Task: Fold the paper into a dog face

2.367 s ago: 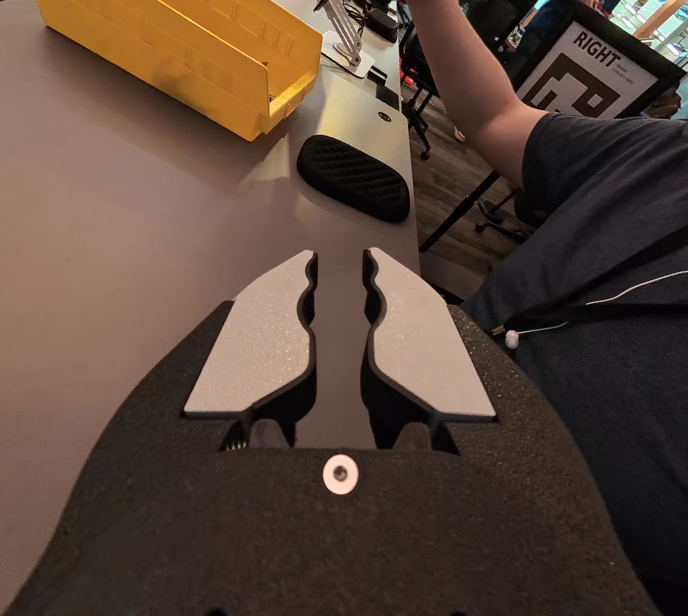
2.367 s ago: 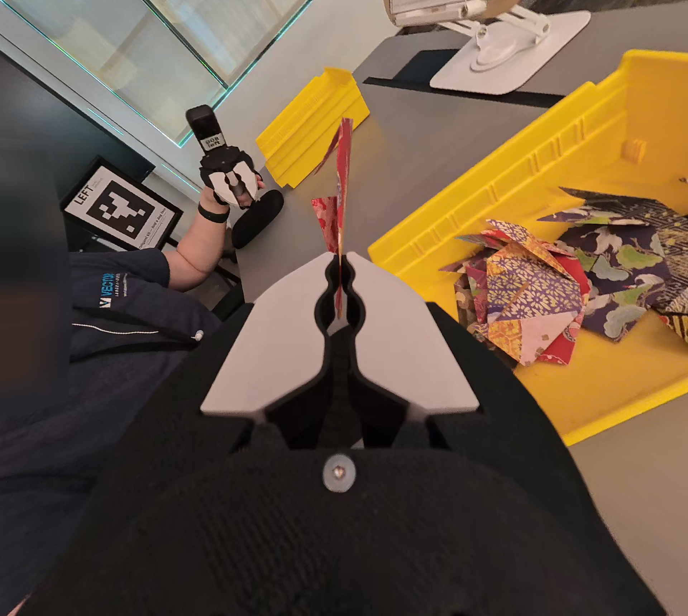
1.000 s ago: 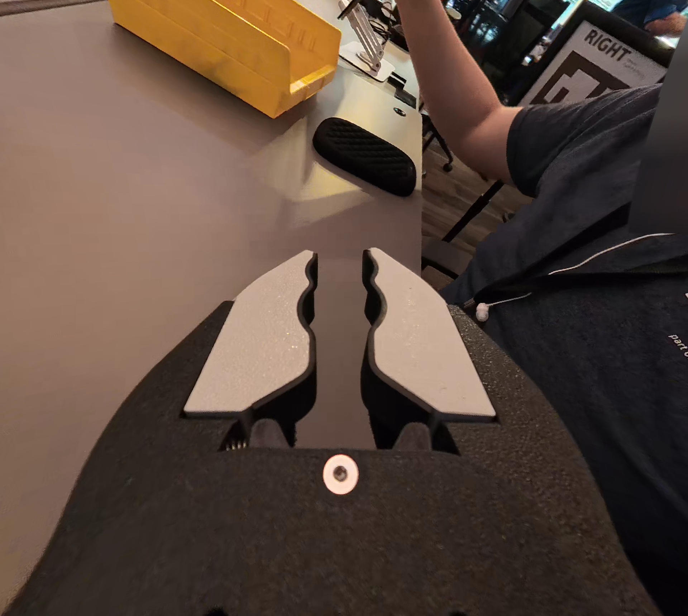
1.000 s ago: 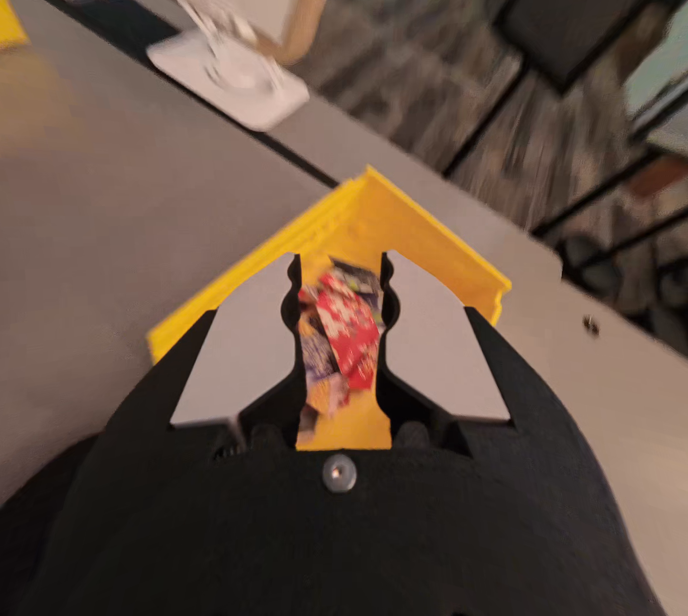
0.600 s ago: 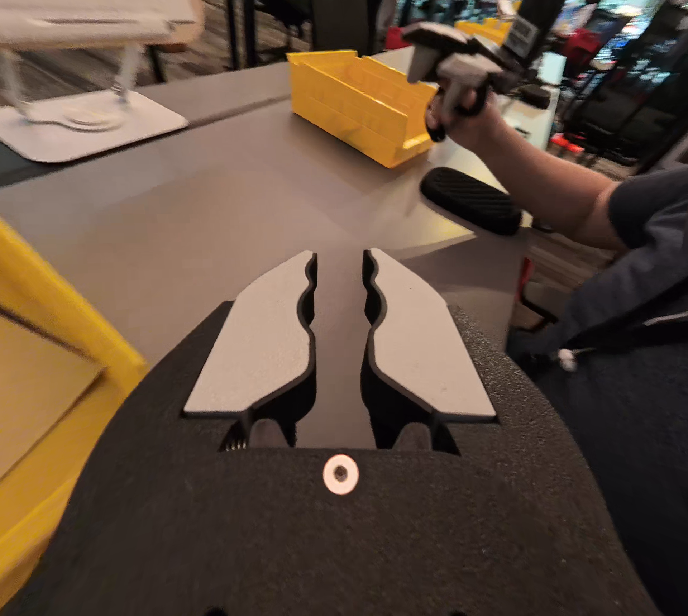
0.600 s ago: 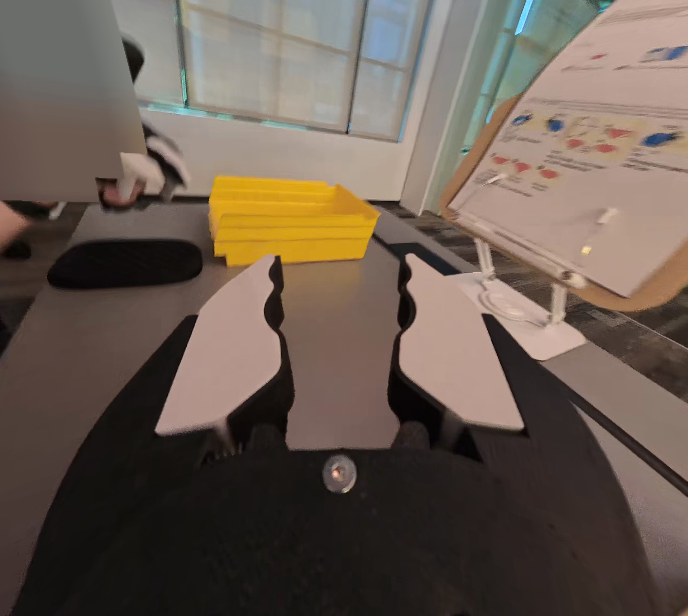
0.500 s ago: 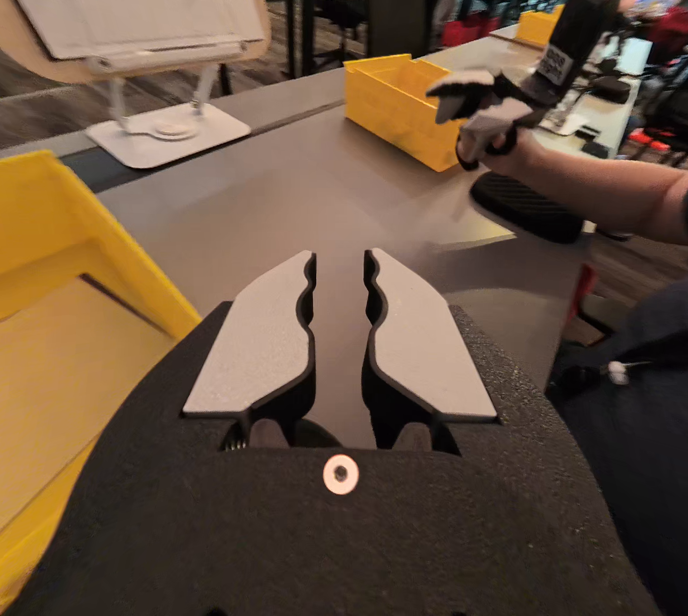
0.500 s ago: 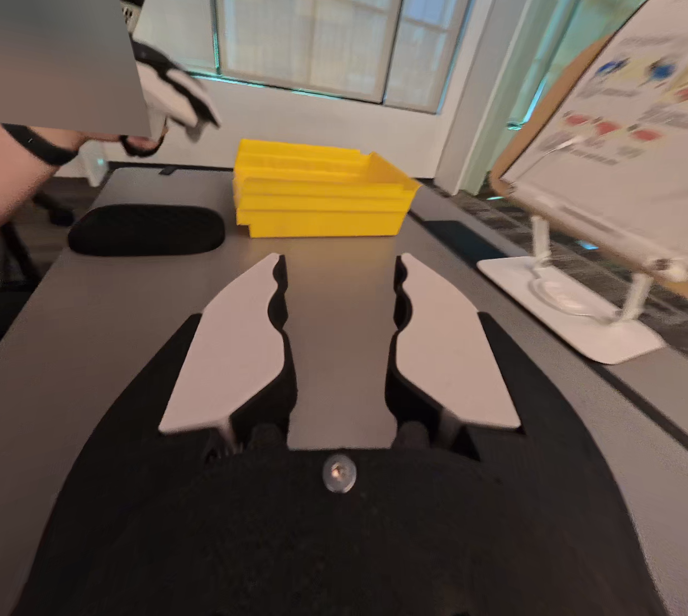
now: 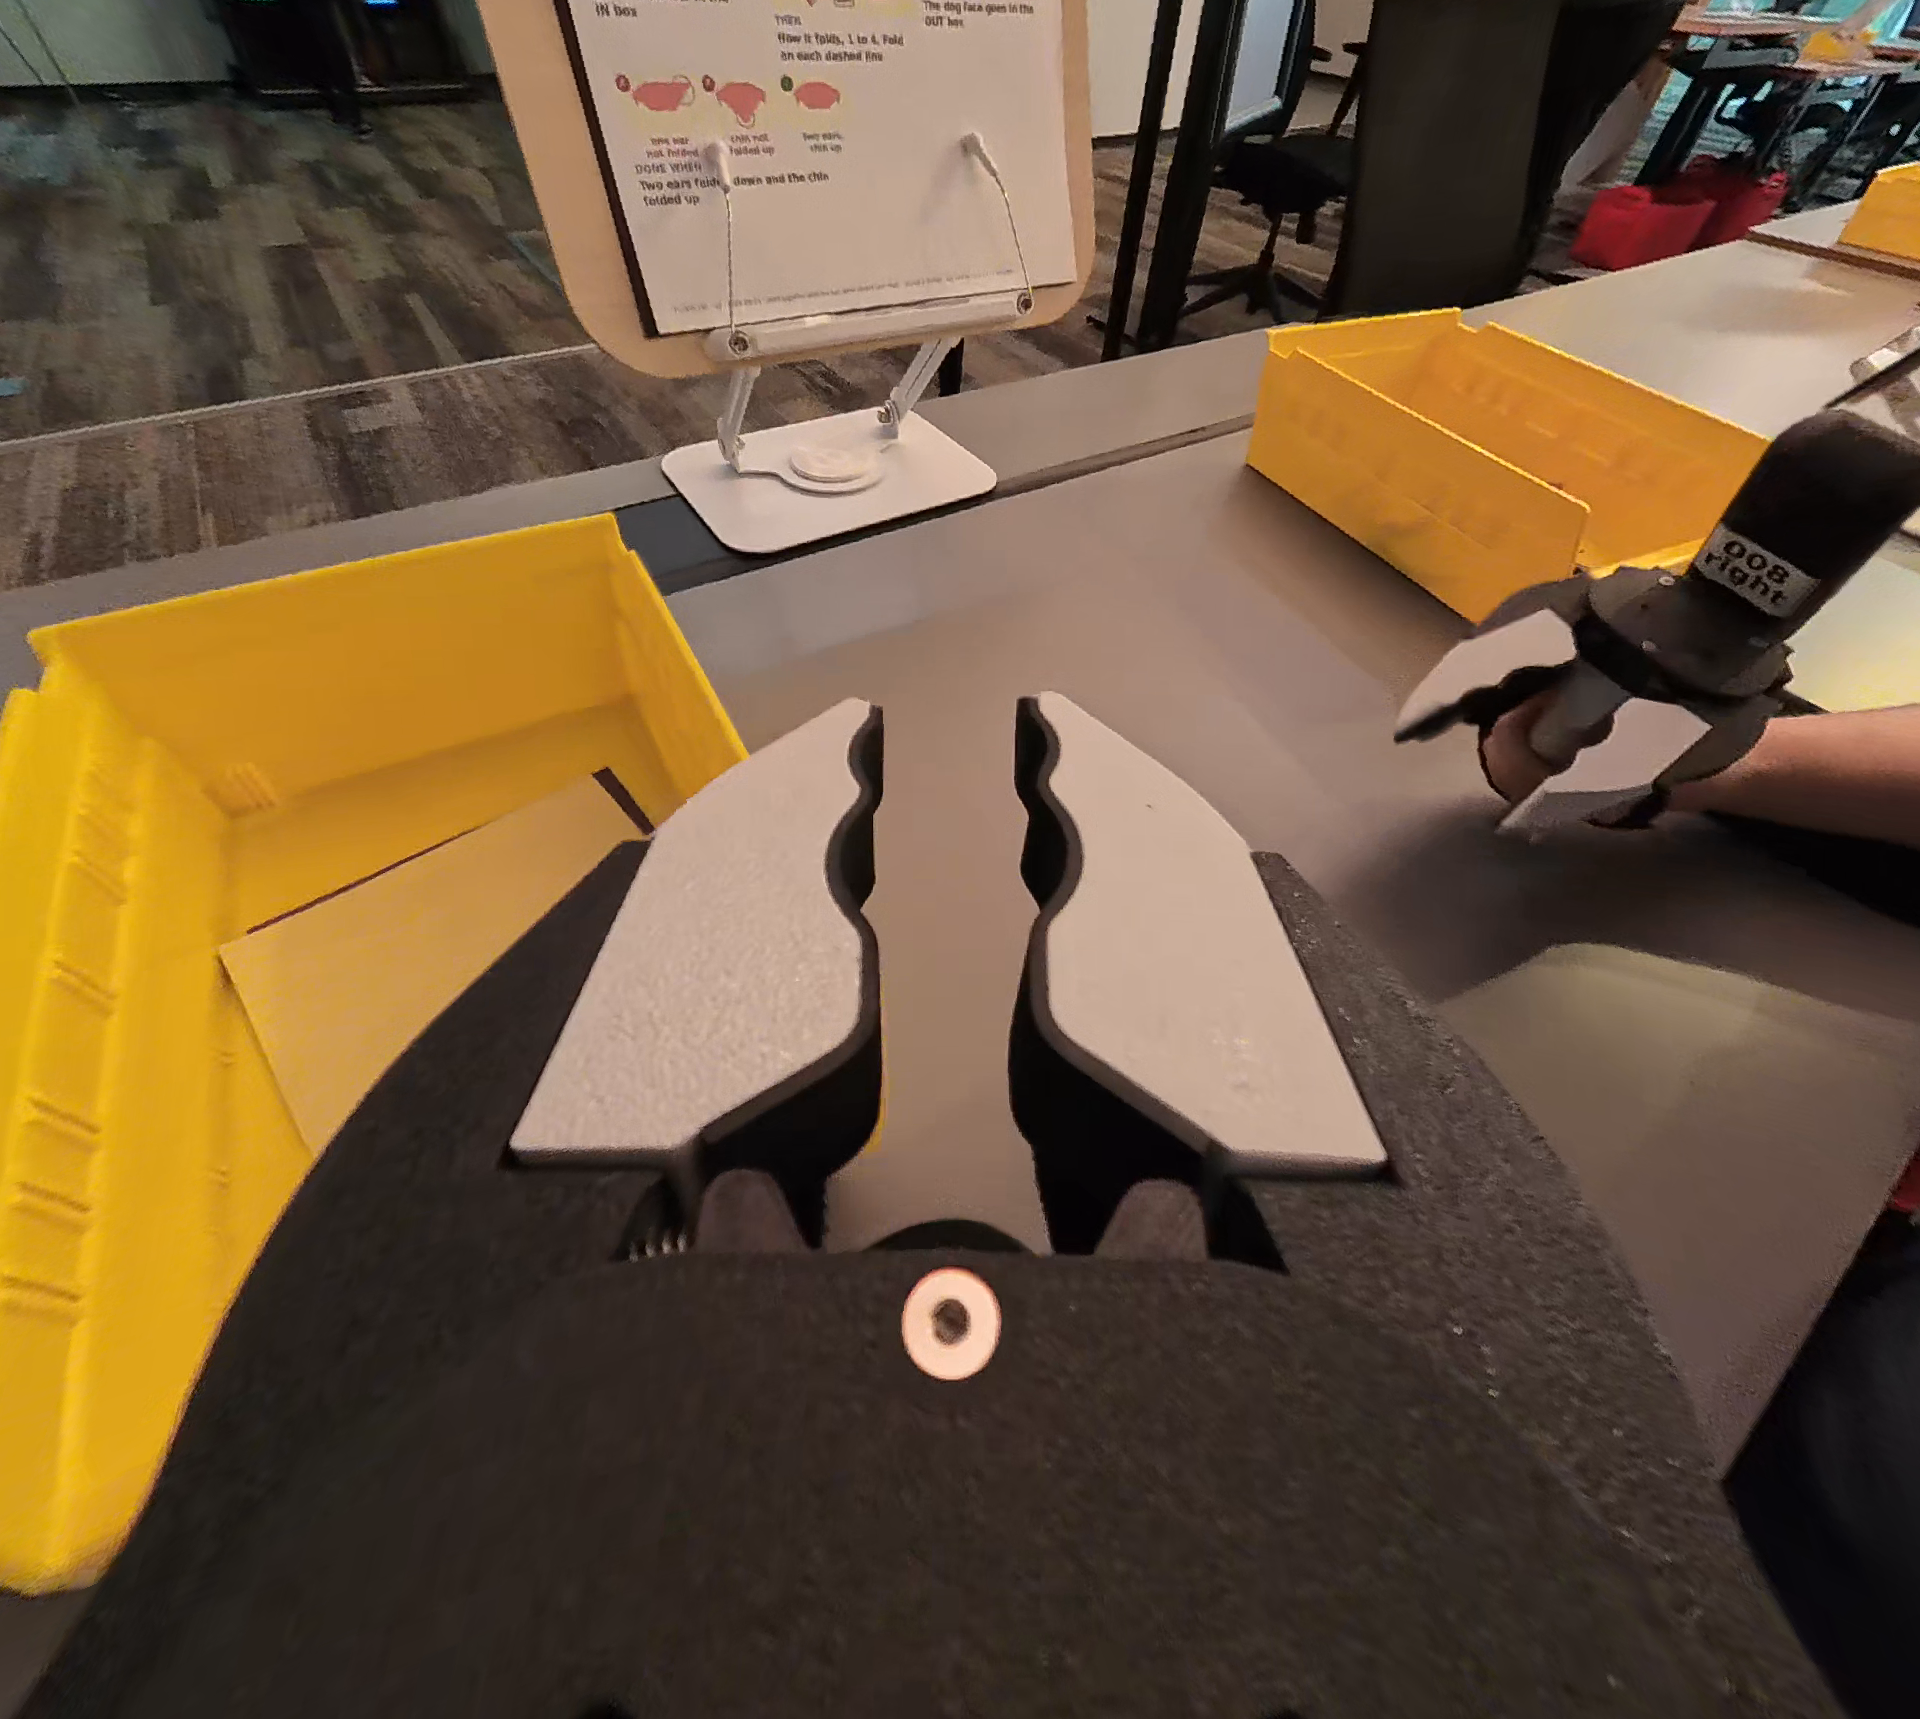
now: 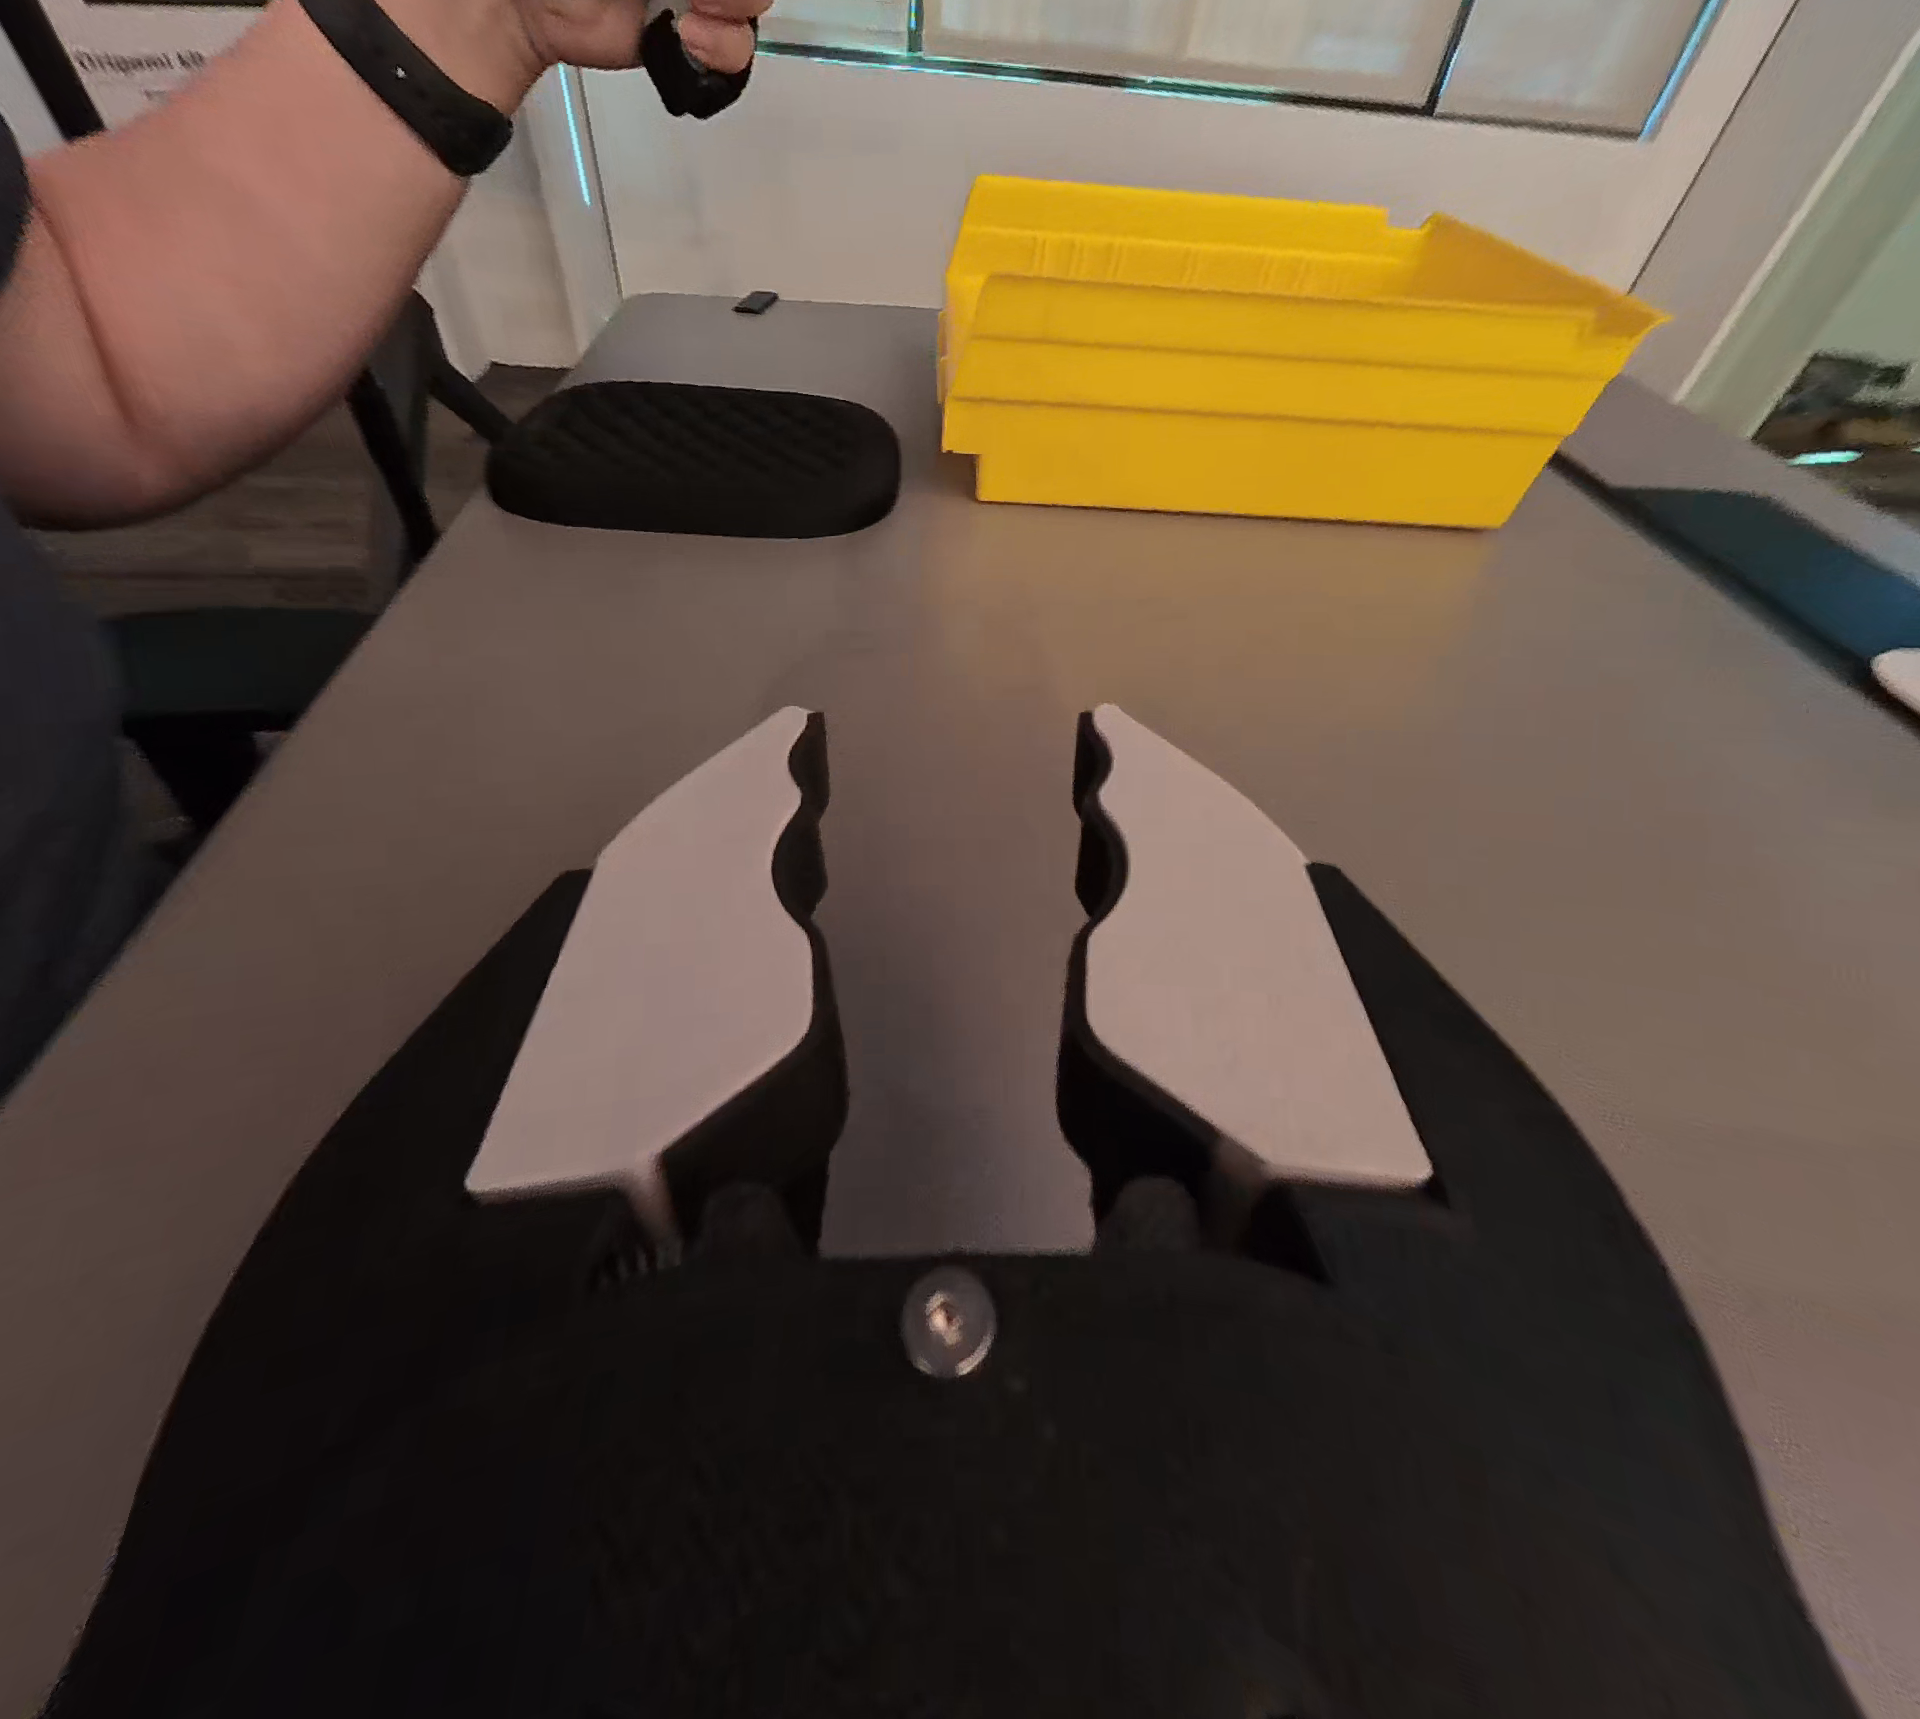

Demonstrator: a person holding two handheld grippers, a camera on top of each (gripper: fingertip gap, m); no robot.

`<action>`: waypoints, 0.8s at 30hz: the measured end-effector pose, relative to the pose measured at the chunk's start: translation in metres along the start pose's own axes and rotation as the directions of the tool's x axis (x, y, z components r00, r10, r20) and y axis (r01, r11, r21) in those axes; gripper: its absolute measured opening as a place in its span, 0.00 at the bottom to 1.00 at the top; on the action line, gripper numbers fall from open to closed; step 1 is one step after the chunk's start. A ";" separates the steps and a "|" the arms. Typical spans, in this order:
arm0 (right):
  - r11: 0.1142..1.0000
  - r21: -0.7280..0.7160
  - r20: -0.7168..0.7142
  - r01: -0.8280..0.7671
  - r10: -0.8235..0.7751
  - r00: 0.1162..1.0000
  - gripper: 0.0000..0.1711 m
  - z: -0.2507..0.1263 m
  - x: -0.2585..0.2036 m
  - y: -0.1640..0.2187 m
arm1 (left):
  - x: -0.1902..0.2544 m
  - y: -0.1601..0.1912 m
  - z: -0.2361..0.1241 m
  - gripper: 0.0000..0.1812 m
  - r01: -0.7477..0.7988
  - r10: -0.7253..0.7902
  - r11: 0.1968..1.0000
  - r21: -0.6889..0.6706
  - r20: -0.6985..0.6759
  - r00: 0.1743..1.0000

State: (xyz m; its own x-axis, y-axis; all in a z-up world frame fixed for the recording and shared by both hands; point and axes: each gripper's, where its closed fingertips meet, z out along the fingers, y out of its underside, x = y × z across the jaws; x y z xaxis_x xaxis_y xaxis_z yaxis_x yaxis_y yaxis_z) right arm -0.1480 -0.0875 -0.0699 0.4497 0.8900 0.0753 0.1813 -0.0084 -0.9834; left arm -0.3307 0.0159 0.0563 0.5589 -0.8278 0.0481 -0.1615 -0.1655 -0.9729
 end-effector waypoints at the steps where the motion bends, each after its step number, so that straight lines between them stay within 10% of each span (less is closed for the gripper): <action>1: 1.000 -0.001 0.013 -0.029 0.029 0.999 0.26 0.000 -0.001 -0.001 | 0.003 -0.002 0.003 0.13 -0.002 0.002 1.000 0.002 -0.003 1.000; 10: 0.943 0.050 0.167 -0.329 0.317 0.934 0.21 -0.008 -0.003 -0.015 | 0.022 -0.005 0.027 0.14 -0.036 0.035 0.999 -0.037 -0.030 0.999; 24: 0.969 0.204 -0.061 -0.142 0.157 0.986 0.44 -0.023 0.049 -0.053 | 0.043 -0.021 0.025 0.20 -0.104 0.127 0.981 0.161 -0.140 0.982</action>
State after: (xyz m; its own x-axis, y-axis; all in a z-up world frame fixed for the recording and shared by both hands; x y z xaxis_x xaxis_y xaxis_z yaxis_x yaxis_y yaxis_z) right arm -0.1151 -0.0538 -0.0105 0.5252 0.8481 -0.0704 -0.0670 -0.0412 -0.9969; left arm -0.2832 -0.0028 0.0729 0.4145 -0.9089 -0.0450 -0.0861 0.0101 -0.9962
